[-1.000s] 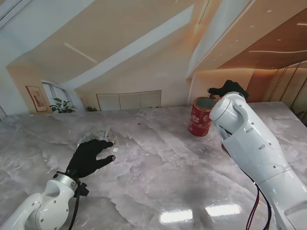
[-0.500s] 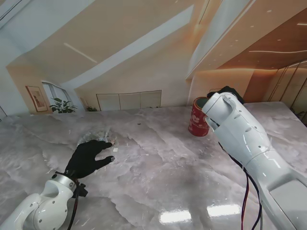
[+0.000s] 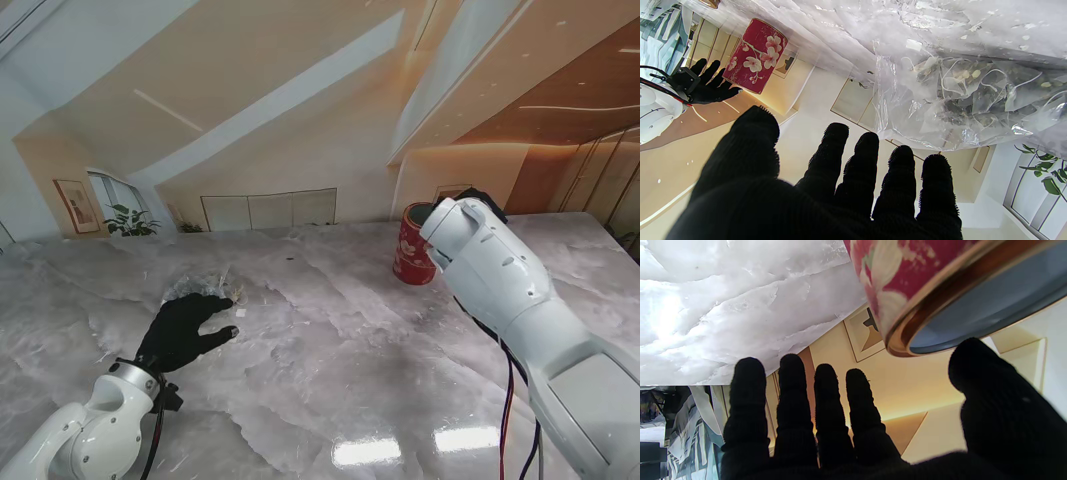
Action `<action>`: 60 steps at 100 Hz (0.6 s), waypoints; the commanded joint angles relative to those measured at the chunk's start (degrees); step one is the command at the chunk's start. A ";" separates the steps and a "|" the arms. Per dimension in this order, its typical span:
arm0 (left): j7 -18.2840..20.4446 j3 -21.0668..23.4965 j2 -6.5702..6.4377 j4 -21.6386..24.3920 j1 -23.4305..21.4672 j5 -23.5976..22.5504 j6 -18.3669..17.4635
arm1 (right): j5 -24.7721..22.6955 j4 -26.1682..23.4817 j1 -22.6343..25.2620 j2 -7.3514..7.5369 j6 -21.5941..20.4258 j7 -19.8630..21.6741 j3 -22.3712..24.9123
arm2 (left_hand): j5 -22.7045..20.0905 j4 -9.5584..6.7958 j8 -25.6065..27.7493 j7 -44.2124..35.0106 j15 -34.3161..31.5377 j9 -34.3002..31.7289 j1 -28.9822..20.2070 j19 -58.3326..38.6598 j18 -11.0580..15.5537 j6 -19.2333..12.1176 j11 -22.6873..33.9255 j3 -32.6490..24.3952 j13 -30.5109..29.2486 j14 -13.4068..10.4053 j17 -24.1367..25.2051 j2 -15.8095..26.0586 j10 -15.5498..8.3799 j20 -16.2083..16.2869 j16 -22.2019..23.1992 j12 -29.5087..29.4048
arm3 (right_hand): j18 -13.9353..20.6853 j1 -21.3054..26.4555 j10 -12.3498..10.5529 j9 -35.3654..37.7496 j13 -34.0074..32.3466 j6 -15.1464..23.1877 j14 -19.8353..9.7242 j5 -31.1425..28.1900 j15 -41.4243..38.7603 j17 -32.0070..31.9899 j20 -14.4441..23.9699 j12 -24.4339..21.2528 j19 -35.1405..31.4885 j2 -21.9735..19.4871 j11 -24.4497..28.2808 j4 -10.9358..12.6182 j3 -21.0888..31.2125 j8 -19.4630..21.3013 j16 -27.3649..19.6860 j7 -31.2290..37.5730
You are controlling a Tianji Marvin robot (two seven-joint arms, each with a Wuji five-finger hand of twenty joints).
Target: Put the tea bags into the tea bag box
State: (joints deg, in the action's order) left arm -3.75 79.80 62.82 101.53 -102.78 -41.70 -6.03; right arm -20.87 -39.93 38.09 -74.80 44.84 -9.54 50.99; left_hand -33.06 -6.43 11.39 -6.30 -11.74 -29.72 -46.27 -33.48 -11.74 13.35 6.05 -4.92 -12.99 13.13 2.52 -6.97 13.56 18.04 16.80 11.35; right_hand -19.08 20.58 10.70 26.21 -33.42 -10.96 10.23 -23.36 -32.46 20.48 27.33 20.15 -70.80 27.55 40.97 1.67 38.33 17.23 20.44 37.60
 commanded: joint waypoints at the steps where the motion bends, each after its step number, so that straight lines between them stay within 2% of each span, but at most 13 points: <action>1: 0.92 -0.18 0.06 0.18 -0.05 -0.11 0.05 | 0.54 0.49 -0.51 -0.80 -0.58 0.52 -0.30 | 1.19 -1.29 -0.27 0.78 0.45 2.11 1.76 0.65 0.18 0.27 0.22 -0.24 0.37 -1.15 1.06 0.07 -1.30 0.24 0.36 0.55 | -0.10 0.91 0.97 0.89 -1.98 -0.78 0.90 -0.45 -1.25 0.65 1.19 0.71 -2.50 0.11 0.64 0.86 -1.21 0.52 0.69 1.01; 32: 0.88 -0.25 0.08 0.18 -0.01 -0.10 0.34 | 2.71 4.14 -2.10 -2.30 -1.06 0.16 -1.18 | 1.17 -1.30 -0.27 0.76 0.41 2.15 1.84 0.65 0.18 0.27 0.26 -0.23 0.38 -1.18 1.06 0.11 -1.27 0.24 0.37 0.55 | 0.01 3.70 1.25 1.88 -2.75 -0.98 1.27 -1.51 -1.93 1.27 1.31 0.78 -3.27 2.80 0.75 2.40 -0.25 0.64 0.96 1.02; 37: 0.83 -0.26 0.09 0.19 -0.03 -0.11 0.36 | 2.78 4.49 -2.29 -2.39 -1.03 0.28 -1.45 | 1.18 -1.30 -0.27 0.76 0.39 2.12 1.78 0.65 0.18 0.26 0.28 -0.25 0.33 -1.19 1.06 0.06 -1.29 0.24 0.38 0.56 | 0.19 4.05 1.41 2.22 -3.22 -1.12 1.41 -1.82 -2.84 1.60 1.60 0.88 -3.82 3.39 0.93 3.48 0.26 0.81 1.36 1.10; 42: 0.72 -0.25 0.10 0.20 -0.07 -0.12 0.35 | 2.84 4.86 -2.49 -2.49 -0.94 0.40 -1.68 | 1.19 -1.31 -0.28 0.77 0.40 2.14 1.79 0.65 0.18 0.36 0.27 -0.25 0.37 -1.12 1.06 0.03 -1.32 0.24 0.38 0.55 | 0.38 2.87 1.46 2.20 -3.53 -1.18 1.32 -1.97 -4.02 1.95 2.09 1.01 -4.28 4.69 1.10 5.24 4.15 1.16 1.88 1.00; 47: 0.66 -0.22 0.11 0.22 -0.13 -0.14 0.33 | 2.90 5.20 -2.67 -2.58 -0.90 0.50 -1.90 | 1.17 -1.31 -0.27 0.75 0.40 2.07 1.79 0.65 0.18 0.26 0.31 -0.26 0.38 -1.15 1.06 0.03 -1.15 0.24 0.38 0.56 | 0.68 -0.25 1.60 2.46 -4.29 -1.34 1.08 -2.24 -5.45 2.69 3.01 1.13 -5.02 6.59 1.36 2.92 12.90 1.69 2.45 0.96; 49: 0.64 -0.20 0.11 0.23 -0.16 -0.16 0.32 | 2.93 5.32 -2.74 -2.61 -0.86 0.57 -1.99 | 1.17 -1.31 -0.27 0.75 0.38 2.09 1.84 0.65 0.18 0.24 0.30 -0.24 0.35 -1.15 1.06 0.07 -1.24 0.24 0.38 0.56 | 0.77 -0.60 1.72 2.56 -4.66 -1.42 0.92 -2.45 -6.01 3.04 3.34 1.17 -5.23 6.87 1.46 0.84 15.26 1.87 2.67 1.01; 60: 0.52 -0.13 0.13 0.28 -0.29 -0.18 0.29 | 3.13 7.02 -3.45 -3.06 -0.80 0.82 -2.89 | 1.15 -1.32 -0.27 0.75 0.38 2.00 1.78 0.65 0.18 0.28 0.34 -0.28 0.37 -1.11 1.06 0.01 -1.13 0.24 0.38 0.57 | 1.80 -0.50 1.95 2.74 -6.20 -1.66 -0.10 -2.78 -8.75 4.94 4.82 1.35 -7.62 7.64 1.89 -0.91 17.36 2.09 3.85 1.11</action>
State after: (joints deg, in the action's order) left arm -3.91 79.76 62.81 101.49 -102.75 -41.83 -5.63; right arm -17.87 -33.87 35.05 -77.26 44.14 -9.64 48.59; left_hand -33.06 -6.43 11.39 -6.30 -11.74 -29.72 -46.27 -33.48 -11.74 13.35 6.08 -4.92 -12.99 13.13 2.52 -6.97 13.56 18.04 16.80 11.35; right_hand -18.25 21.21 11.39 27.70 -37.60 -11.42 10.32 -24.62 -39.27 24.53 30.20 20.41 -74.94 33.69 41.77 2.09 53.78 18.86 23.20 38.38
